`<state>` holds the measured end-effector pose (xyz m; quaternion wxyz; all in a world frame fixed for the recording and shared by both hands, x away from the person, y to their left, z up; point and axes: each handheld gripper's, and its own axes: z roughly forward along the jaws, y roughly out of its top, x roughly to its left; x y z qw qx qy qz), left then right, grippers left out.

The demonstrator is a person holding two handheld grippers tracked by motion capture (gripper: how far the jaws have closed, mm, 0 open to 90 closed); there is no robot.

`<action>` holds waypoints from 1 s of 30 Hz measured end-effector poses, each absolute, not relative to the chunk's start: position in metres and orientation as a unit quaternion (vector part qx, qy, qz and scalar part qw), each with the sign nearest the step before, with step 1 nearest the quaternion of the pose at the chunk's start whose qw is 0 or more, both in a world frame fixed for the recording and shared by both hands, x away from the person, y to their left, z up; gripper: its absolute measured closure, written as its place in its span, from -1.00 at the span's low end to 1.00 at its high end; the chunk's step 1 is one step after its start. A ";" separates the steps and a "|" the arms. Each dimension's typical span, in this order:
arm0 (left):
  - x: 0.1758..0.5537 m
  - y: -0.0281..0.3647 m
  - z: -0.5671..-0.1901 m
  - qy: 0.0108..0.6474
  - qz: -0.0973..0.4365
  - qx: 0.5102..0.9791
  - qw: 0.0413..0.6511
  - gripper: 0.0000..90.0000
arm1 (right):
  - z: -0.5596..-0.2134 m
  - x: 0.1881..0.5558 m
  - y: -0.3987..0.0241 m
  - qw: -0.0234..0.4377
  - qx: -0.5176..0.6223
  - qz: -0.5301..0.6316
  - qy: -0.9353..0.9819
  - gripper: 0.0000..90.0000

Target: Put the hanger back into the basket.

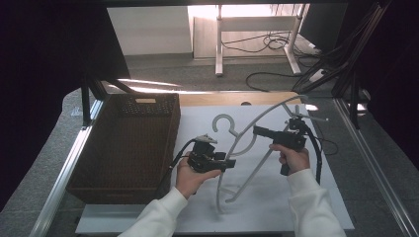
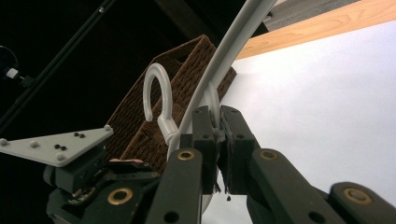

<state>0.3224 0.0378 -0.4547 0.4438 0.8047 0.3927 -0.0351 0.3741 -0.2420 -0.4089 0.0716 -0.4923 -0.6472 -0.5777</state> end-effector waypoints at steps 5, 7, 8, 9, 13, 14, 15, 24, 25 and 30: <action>0.324 0.034 -0.458 0.395 -0.032 0.807 0.438 0.35 | -0.409 0.373 -0.240 0.075 -0.488 -0.579 -0.649 0.91; 0.324 0.033 -0.459 0.397 -0.032 0.807 0.437 0.42 | -0.409 0.373 -0.240 0.076 -0.487 -0.580 -0.649 0.91; 0.325 0.033 -0.459 0.399 -0.035 0.805 0.438 0.53 | -0.409 0.373 -0.239 0.078 -0.486 -0.582 -0.648 0.91; 0.325 0.033 -0.459 0.399 -0.037 0.803 0.442 0.60 | -0.410 0.373 -0.238 0.079 -0.485 -0.582 -0.648 0.91; 0.324 0.034 -0.457 0.395 -0.039 0.801 0.449 0.80 | -0.410 0.373 -0.237 0.080 -0.483 -0.583 -0.648 0.90; 0.323 0.035 -0.456 0.393 -0.040 0.798 0.455 0.80 | -0.410 0.373 -0.238 0.080 -0.483 -0.584 -0.648 0.90; 0.323 0.036 -0.455 0.394 -0.039 0.796 0.458 0.81 | -0.410 0.373 -0.238 0.081 -0.482 -0.585 -0.647 0.90; 0.320 0.040 -0.450 0.387 -0.024 0.793 0.470 0.82 | -0.411 0.372 -0.238 0.075 -0.478 -0.587 -0.650 0.79; 0.320 0.041 -0.450 0.389 -0.023 0.791 0.471 0.82 | -0.410 0.372 -0.237 0.076 -0.477 -0.587 -0.649 0.69; 0.320 0.044 -0.449 0.392 -0.017 0.790 0.471 0.82 | -0.405 0.367 -0.235 0.043 -0.477 -0.575 -0.664 0.36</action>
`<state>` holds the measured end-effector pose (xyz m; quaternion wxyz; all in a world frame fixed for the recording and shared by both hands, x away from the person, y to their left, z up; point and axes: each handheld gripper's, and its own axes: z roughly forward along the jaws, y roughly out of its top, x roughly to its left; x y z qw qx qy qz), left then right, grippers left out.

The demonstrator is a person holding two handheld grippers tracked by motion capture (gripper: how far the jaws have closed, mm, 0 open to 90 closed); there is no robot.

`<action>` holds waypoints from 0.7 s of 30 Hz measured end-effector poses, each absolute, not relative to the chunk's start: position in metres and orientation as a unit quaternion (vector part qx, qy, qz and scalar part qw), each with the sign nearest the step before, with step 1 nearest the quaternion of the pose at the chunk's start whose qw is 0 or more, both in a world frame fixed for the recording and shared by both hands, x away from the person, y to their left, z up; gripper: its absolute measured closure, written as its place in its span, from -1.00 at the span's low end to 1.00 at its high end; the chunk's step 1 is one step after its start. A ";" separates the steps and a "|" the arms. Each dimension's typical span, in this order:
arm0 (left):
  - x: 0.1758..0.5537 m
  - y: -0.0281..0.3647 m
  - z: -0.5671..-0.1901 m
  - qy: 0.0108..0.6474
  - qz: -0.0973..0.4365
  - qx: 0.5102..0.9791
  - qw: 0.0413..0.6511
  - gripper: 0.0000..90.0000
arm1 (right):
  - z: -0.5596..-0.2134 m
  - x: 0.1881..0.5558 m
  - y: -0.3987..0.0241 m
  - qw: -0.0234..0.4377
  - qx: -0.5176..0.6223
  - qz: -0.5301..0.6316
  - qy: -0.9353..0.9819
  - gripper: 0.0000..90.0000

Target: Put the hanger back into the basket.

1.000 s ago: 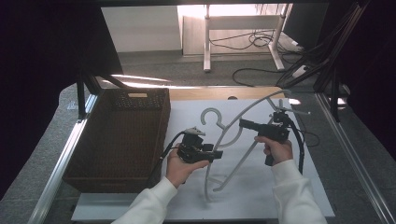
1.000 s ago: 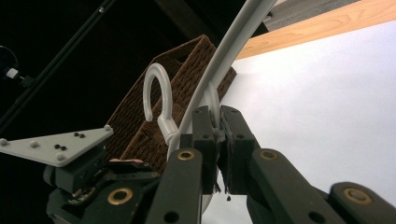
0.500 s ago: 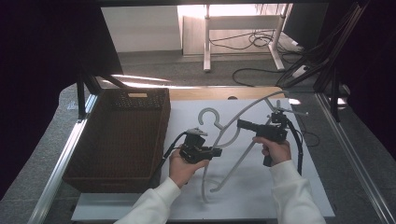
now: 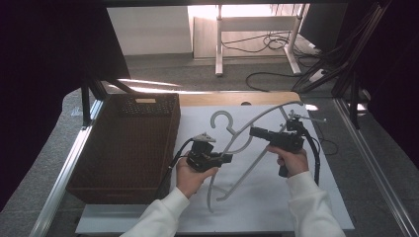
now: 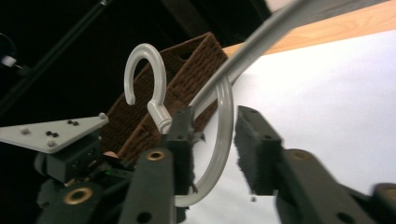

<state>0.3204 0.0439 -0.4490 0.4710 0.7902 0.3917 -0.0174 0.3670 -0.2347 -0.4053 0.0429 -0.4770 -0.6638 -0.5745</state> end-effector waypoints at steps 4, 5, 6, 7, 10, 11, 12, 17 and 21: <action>0.320 0.045 -0.448 0.392 -0.014 0.789 0.472 0.82 | -0.397 0.360 -0.237 0.012 -0.470 -0.571 -0.672 0.21; 0.319 0.047 -0.447 0.392 -0.010 0.789 0.473 0.82 | -0.391 0.353 -0.239 -0.010 -0.465 -0.568 -0.679 0.12; 0.319 0.047 -0.447 0.392 -0.010 0.789 0.473 0.82 | -0.391 0.353 -0.239 -0.010 -0.465 -0.568 -0.679 0.12; 0.318 0.050 -0.446 0.393 -0.010 0.787 0.476 0.82 | -0.385 0.345 -0.243 -0.025 -0.461 -0.567 -0.683 0.08; 0.317 0.054 -0.442 0.396 -0.010 0.784 0.478 0.82 | -0.382 0.333 -0.253 -0.033 -0.449 -0.572 -0.685 0.04; 0.317 0.056 -0.441 0.396 -0.009 0.783 0.479 0.82 | -0.383 0.329 -0.256 -0.033 -0.447 -0.572 -0.686 0.03; 0.317 0.058 -0.440 0.396 -0.009 0.783 0.479 0.82 | -0.384 0.326 -0.259 -0.033 -0.445 -0.571 -0.689 0.02; 0.317 0.065 -0.437 0.399 -0.007 0.782 0.479 0.82 | -0.398 0.317 -0.276 -0.036 -0.450 -0.553 -0.700 -0.02; 0.317 0.070 -0.435 0.401 -0.007 0.780 0.480 0.82 | -0.412 0.315 -0.289 -0.040 -0.464 -0.537 -0.703 -0.05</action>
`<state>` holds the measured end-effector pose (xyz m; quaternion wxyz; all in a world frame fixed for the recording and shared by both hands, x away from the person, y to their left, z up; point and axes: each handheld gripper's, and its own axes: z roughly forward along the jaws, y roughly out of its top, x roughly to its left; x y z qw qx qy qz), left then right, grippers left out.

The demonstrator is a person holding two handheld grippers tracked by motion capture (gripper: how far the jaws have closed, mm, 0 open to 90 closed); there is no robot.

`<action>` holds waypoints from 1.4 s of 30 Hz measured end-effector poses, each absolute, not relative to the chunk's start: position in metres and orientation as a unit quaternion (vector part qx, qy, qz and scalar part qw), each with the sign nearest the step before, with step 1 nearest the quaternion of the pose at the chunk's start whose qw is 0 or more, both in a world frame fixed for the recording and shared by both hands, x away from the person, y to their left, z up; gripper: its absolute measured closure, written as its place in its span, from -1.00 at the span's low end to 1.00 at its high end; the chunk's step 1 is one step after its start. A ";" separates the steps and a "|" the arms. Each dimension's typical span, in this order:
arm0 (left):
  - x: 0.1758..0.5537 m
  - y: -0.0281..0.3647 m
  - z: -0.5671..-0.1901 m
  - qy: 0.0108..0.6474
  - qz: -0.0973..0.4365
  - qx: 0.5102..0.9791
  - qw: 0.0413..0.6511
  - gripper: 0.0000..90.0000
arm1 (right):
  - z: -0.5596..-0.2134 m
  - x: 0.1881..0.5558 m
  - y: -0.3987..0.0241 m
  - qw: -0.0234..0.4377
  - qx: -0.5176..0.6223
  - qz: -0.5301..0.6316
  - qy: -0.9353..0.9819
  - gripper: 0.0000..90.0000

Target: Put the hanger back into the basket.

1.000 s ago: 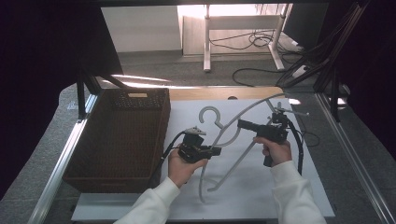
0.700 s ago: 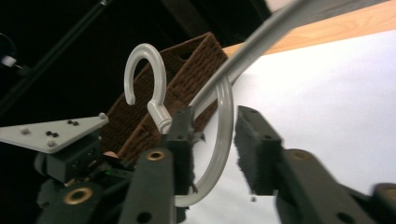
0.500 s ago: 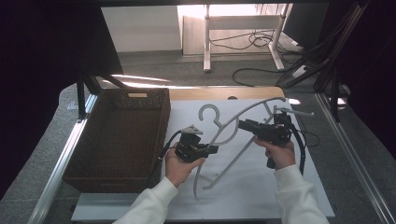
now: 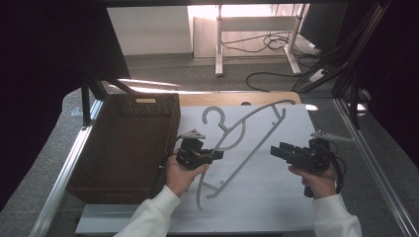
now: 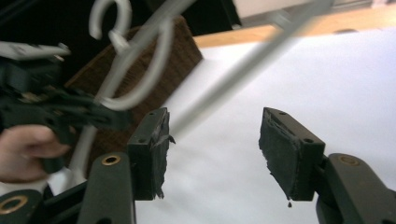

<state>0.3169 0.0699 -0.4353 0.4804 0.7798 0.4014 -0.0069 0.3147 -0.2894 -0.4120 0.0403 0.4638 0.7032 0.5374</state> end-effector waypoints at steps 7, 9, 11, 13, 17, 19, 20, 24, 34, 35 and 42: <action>0.314 0.076 -0.429 0.402 -0.015 0.776 0.486 0.82 | -0.428 0.312 -0.304 0.055 0.476 0.517 0.709 -0.10; 0.313 0.078 -0.426 0.402 -0.020 0.773 0.491 0.82 | -0.429 0.311 -0.307 0.055 0.480 0.518 0.706 -0.10; 0.313 0.080 -0.420 0.399 -0.017 0.774 0.492 0.82 | -0.429 0.311 -0.309 0.057 0.482 0.517 0.705 -0.10; 0.312 0.083 -0.415 0.397 -0.020 0.772 0.496 0.82 | -0.430 0.311 -0.310 0.056 0.483 0.517 0.705 -0.11; 0.312 0.090 -0.406 0.394 -0.020 0.770 0.501 0.82 | -0.433 0.311 -0.312 0.056 0.486 0.514 0.705 -0.11; 0.312 0.094 -0.403 0.393 -0.021 0.768 0.504 0.82 | -0.434 0.312 -0.313 0.056 0.487 0.513 0.705 -0.11; 0.312 0.094 -0.403 0.393 -0.021 0.768 0.504 0.82 | -0.434 0.312 -0.313 0.056 0.487 0.513 0.705 -0.11; 0.312 0.103 -0.397 0.396 -0.023 0.763 0.511 0.82 | -0.435 0.312 -0.314 0.055 0.490 0.511 0.705 -0.11; 0.313 0.126 -0.385 0.400 -0.021 0.757 0.516 0.82 | -0.439 0.313 -0.312 0.054 0.488 0.504 0.711 -0.12; 0.313 0.127 -0.385 0.402 -0.022 0.756 0.516 0.82 | -0.440 0.313 -0.312 0.054 0.487 0.502 0.712 -0.12; 0.315 0.139 -0.382 0.407 -0.027 0.753 0.517 0.82 | -0.441 0.314 -0.311 0.053 0.489 0.500 0.713 -0.13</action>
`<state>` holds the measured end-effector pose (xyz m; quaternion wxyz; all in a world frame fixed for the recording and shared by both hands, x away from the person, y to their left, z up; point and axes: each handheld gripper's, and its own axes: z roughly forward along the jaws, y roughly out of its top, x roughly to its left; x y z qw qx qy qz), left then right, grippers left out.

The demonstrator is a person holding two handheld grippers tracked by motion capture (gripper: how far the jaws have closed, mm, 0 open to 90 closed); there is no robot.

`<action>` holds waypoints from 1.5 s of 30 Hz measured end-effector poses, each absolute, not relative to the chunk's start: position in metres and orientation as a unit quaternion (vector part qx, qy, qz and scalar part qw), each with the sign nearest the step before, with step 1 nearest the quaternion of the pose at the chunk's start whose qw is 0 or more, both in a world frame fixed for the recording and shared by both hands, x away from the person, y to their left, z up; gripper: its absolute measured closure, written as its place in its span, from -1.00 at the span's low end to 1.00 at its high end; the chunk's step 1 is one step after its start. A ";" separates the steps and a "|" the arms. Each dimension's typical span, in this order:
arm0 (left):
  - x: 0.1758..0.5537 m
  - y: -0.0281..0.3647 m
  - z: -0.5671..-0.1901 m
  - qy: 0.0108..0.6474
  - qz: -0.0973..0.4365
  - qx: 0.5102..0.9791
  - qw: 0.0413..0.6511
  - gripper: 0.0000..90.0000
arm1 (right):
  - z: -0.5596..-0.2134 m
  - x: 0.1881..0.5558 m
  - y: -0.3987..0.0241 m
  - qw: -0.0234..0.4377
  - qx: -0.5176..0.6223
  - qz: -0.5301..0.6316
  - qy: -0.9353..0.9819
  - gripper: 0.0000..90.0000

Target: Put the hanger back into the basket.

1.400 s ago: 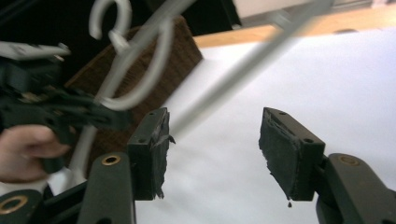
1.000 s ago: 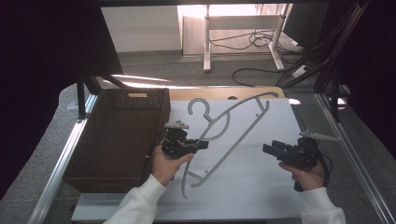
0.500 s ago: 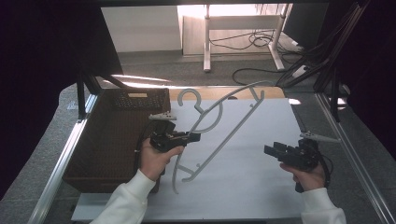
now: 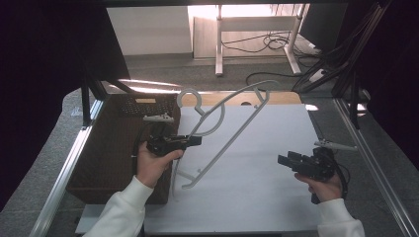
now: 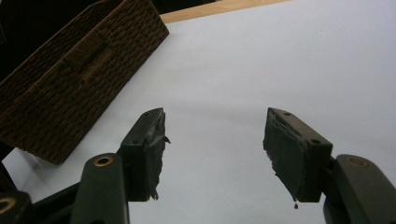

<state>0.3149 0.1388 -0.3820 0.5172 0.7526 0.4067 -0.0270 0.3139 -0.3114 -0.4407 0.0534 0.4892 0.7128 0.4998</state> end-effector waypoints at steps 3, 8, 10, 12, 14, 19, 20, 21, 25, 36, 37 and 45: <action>0.315 0.143 -0.379 0.407 -0.025 0.752 0.518 0.82 | -0.441 0.314 -0.312 0.054 0.490 0.500 0.712 -0.13; 0.317 0.151 -0.375 0.410 -0.030 0.747 0.521 0.82 | -0.441 0.314 -0.313 0.053 0.491 0.499 0.712 -0.13; 0.318 0.156 -0.373 0.409 -0.029 0.749 0.521 0.82 | -0.442 0.315 -0.313 0.053 0.491 0.498 0.712 -0.13; 0.318 0.158 -0.372 0.412 -0.030 0.747 0.522 0.82 | -0.442 0.315 -0.313 0.054 0.492 0.498 0.713 -0.13; 0.318 0.165 -0.369 0.414 -0.028 0.743 0.525 0.82 | -0.442 0.315 -0.312 0.053 0.492 0.498 0.712 -0.13; 0.317 0.176 -0.364 0.418 -0.021 0.741 0.526 0.82 | -0.443 0.316 -0.312 0.054 0.494 0.496 0.712 -0.13; 0.317 0.176 -0.364 0.418 -0.021 0.741 0.526 0.82 | -0.443 0.316 -0.312 0.054 0.494 0.496 0.712 -0.13; 0.317 0.178 -0.363 0.420 -0.021 0.739 0.526 0.82 | -0.443 0.316 -0.312 0.054 0.494 0.496 0.712 -0.13; 0.317 0.191 -0.358 0.427 -0.015 0.733 0.529 0.82 | -0.442 0.316 -0.314 0.054 0.494 0.498 0.711 -0.15; 0.318 0.223 -0.353 0.444 0.002 0.727 0.523 0.82 | -0.445 0.316 -0.313 0.061 0.490 0.486 0.721 -0.21; 0.318 0.223 -0.353 0.444 0.002 0.727 0.523 0.82 | -0.445 0.316 -0.313 0.061 0.490 0.486 0.721 -0.22; 0.314 0.249 -0.345 0.457 0.022 0.721 0.520 0.82 | -0.445 0.316 -0.312 0.067 0.489 0.485 0.722 -0.24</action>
